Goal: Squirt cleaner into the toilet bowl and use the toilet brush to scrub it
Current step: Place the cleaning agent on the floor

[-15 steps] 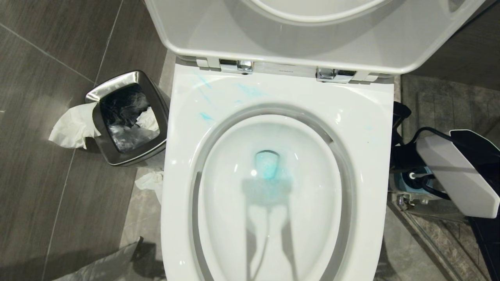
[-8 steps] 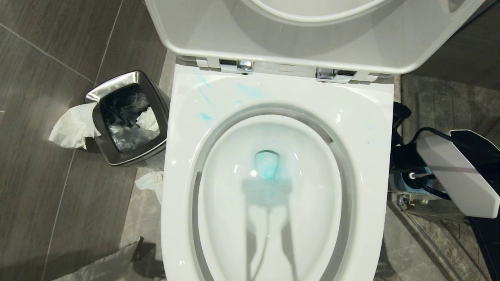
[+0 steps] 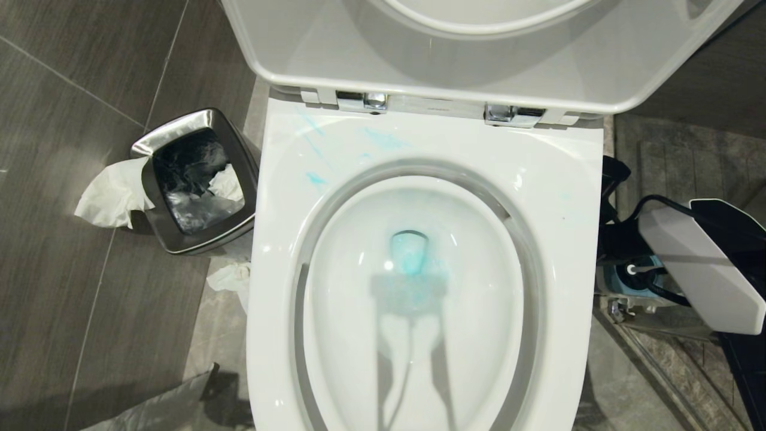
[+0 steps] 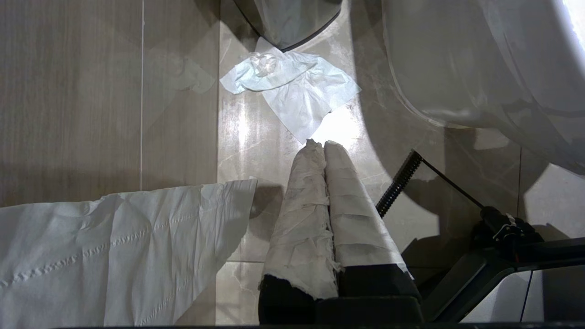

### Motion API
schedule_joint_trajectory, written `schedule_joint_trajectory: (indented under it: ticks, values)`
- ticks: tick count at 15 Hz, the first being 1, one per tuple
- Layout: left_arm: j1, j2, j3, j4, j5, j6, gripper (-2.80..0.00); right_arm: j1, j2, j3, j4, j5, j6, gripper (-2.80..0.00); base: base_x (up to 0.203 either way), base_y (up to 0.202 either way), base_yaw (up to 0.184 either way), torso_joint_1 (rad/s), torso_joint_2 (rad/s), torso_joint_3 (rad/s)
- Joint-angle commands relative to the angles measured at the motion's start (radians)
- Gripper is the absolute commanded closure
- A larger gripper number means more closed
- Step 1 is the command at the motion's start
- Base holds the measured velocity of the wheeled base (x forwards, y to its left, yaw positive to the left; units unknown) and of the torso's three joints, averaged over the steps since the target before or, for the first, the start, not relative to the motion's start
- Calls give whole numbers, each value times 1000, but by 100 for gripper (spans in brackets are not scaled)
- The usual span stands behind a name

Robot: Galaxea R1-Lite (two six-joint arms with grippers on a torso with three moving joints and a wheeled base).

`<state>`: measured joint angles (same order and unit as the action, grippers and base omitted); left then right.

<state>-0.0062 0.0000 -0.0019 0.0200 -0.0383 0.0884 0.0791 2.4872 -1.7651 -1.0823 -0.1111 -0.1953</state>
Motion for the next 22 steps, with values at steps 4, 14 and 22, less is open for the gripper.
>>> schedule_joint_trajectory:
  ticks: [4,14,22]
  values:
    - [0,0,0,0,0,1,0,-4,2,1,-7,16,-4,0,0,0,0,0,0,0]
    - [0,0,0,0,0,1,0,-7,7,-13,-7,30,-1,0,0,0,0,0,0,0]
    - [0,0,0,0,0,1,0,-17,21,-38,-7,34,0,0,0,0,0,0,0,0]
